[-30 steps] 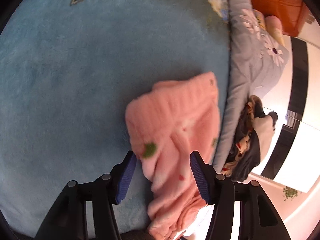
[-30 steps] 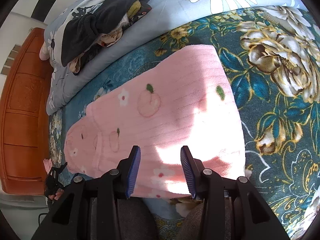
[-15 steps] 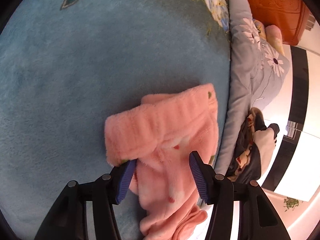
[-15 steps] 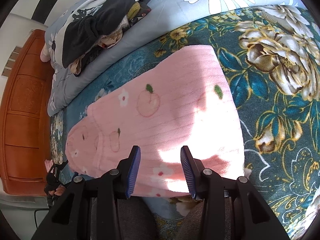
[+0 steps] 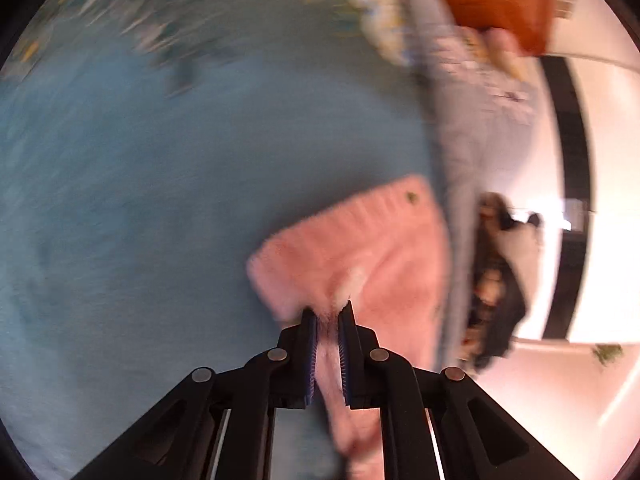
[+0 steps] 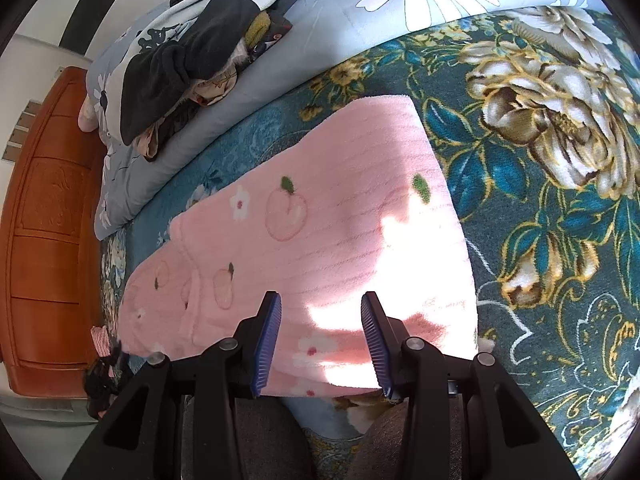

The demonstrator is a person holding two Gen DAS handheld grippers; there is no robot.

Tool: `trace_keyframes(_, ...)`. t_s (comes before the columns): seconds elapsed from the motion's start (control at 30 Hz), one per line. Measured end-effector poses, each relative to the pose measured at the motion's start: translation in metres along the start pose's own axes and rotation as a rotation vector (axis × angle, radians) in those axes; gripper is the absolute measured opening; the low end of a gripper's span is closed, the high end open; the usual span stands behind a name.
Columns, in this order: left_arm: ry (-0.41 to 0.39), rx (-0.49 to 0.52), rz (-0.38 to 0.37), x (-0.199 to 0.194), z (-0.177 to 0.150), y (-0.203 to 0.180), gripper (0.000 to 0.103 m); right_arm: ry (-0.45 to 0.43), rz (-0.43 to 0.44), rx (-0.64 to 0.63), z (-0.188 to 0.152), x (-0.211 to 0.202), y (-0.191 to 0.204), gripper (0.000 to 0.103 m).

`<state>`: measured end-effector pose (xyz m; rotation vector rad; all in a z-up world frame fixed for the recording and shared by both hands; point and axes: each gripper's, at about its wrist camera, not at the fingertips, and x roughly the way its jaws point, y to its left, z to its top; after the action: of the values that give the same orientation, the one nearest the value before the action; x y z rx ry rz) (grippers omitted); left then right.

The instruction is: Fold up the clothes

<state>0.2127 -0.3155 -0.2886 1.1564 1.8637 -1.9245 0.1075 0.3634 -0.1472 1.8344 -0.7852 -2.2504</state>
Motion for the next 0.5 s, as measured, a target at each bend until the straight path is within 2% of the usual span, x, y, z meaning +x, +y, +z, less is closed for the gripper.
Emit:
trace_keyframes(0.07, 0.001, -0.033, -0.032, 0.001, -0.001, 0.008, 0.01, 0.003, 0.001, 0.001, 0.0, 0.001, 0.0, 0.043)
trace_keyframes(0.23, 0.026, 0.072, 0.066, -0.003, 0.007, -0.007, 0.018, 0.009, 0.003, 0.004, -0.002, 0.005, 0.0, 0.043)
trace_keyframes(0.3, 0.025, 0.056, 0.05, 0.001, 0.006, -0.011, 0.021, 0.011, 0.004, 0.006, -0.002, 0.006, -0.001, 0.043)
trace_keyframes(0.33, 0.022, 0.043, 0.036, 0.003, 0.006, -0.013, 0.025, 0.011, 0.006, 0.005, -0.003, 0.006, 0.0, 0.043)
trace_keyframes(0.4, 0.016, 0.015, 0.008, 0.008, 0.004, -0.016, 0.04, 0.009, 0.013, 0.006, -0.004, 0.004, 0.0, 0.043)
trace_keyframes(0.43, 0.013, 0.002, -0.006, 0.01, 0.003, -0.018, 0.053, 0.007, 0.017, 0.006, -0.004, 0.003, 0.0, 0.043)
trace_keyframes(0.47, 0.01, -0.012, -0.02, 0.012, 0.002, -0.02, 0.06, 0.003, 0.023, 0.009, -0.005, 0.002, -0.001, 0.043)
trace_keyframes(0.5, 0.008, -0.026, -0.034, 0.014, 0.002, -0.021, 0.06, -0.001, 0.03, 0.011, -0.005, 0.0, -0.001, 0.043)
